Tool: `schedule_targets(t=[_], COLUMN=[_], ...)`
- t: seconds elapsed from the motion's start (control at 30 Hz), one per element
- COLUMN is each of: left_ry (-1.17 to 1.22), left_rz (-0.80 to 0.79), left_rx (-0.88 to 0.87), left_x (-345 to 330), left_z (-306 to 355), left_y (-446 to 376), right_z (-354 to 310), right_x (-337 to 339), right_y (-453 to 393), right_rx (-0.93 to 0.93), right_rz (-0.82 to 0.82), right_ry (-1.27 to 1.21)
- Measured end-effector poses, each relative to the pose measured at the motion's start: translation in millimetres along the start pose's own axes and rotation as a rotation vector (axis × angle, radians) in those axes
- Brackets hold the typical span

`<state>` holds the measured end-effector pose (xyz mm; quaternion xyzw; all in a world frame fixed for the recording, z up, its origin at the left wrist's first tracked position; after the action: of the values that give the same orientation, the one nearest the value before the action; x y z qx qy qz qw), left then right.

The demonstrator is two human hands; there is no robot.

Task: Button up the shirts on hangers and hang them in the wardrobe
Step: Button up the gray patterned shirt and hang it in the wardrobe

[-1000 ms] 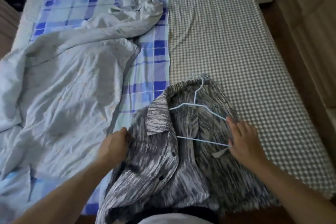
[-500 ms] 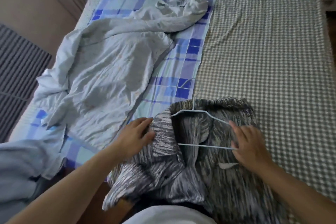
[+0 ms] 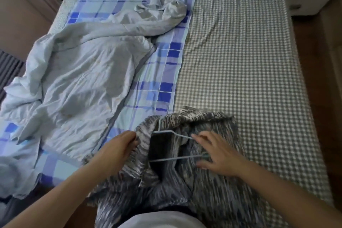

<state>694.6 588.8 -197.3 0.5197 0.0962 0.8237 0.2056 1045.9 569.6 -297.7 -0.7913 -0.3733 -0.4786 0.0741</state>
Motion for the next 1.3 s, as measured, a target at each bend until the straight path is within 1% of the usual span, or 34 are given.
schedule_targets(t=[0.03, 0.07, 0.1, 0.13, 0.17, 0.2, 0.23, 0.27, 0.3, 0.4, 0.43, 0.53, 0.63, 0.7, 0.77, 0.83, 0.9, 1.0, 1.1, 1.17, 1.23, 1.3], left_ry=[0.001, 0.003, 0.009, 0.014, 0.012, 0.01, 0.008, 0.002, -0.012, -0.067, -0.082, -0.108, -0.108, -0.099, -0.062, -0.042, -0.008, 0.106, 0.221, 0.279, 0.315, 0.294], left_rz=[0.018, 0.037, 0.057, 0.076, 0.092, 0.095, 0.087, 0.076, 0.068, 0.084, 0.107, 0.148, 0.142, 0.158, 0.168, 0.196, 0.268, 0.375, 0.465, 0.509, 0.592, 0.738], left_rx=[-0.041, -0.069, -0.084, -0.098, -0.105, -0.111, -0.125, -0.136, -0.147, -0.154, -0.144, -0.128, -0.171, -0.208, -0.244, -0.272, -0.279, -0.274, -0.307, -0.366, -0.466, -0.572], left_x=[5.7, 11.2, 16.2, 20.6, 24.6, 28.8, 31.7, 34.4, 37.6, 46.5, 50.7, 65.3, 76.7, 83.7, 89.0, 91.7, 98.1, 119.0, 153.5, 181.8, 213.8, 249.7], left_z=[-2.2, -3.2, -4.9, -6.7, -9.4, -12.9, -15.8, -18.6, -22.1, -31.9, -37.6, -59.8, -75.8, -78.9, -79.2, -82.6, -84.4, -71.8, -27.9, 11.5, 51.8, 88.9], left_y=[8.2, 17.7, 26.8, 35.1, 42.3, 50.5, 54.9, 59.5, 65.5, 82.7, 87.5, 95.1, 99.4, 104.4, 113.4, 123.8, 134.2, 146.9, 168.6, 190.0, 212.5, 231.9], right_z=[7.5, 23.2, 44.8, 65.4, 80.9, 90.7, 98.4, 96.1, 88.1, 52.4, 39.4, -2.0, -55.6, -103.7, -146.4, -185.1, -222.1, -282.0, -336.1, -370.3, -411.6, -455.8], right_x=[12.5, 24.9, 36.2, 44.8, 49.8, 48.2, 42.3, 37.7, 31.6, 24.3, 33.2, 81.9, 136.5, 158.4, 164.8, 163.8, 156.9, 146.4, 155.4, 173.4, 190.6, 196.7], right_y=[-7.2, -16.7, -25.6, -33.6, -39.9, -45.9, -48.5, -49.3, -49.9, -47.0, -43.5, -22.5, 10.9, 31.2, 49.7, 65.9, 82.6, 108.4, 133.2, 148.5, 162.9, 171.2], right_rx=[-0.05, -0.16, -0.293, -0.413, -0.495, -0.544, -0.568, -0.579, -0.585, -0.62, -0.614, -0.542, -0.488, -0.486, -0.498, -0.544, -0.617, -0.654, -0.661, -0.655, -0.628, -0.603], right_rz=[0.108, 0.21, 0.233, 0.161, 0.034, -0.099, -0.192, -0.238, -0.222, 0.005, 0.078, 0.205, 0.217, 0.233, 0.363, 0.563, 0.743, 0.911, 1.119, 1.297, 1.457, 1.565], right_ry=[-0.066, -0.087, -0.06, -0.003, 0.047, 0.095, 0.124, 0.12, 0.06, -0.364, -0.444, -0.492, -0.525, -0.55, -0.556, -0.515, -0.463, -0.388, -0.339, -0.291, -0.147, 0.042])
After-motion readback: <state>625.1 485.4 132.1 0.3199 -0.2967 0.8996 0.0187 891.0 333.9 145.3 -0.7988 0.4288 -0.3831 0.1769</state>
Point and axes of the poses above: each hand's wrist, its own y-axis away from the middle knuckle, its own x-axis out of the back of the hand, z = x × y, the point moved 2 cm from there along -y, towards the middle knuckle, and after that the axes turned 7 degrees about x, right-handed, at the moved point
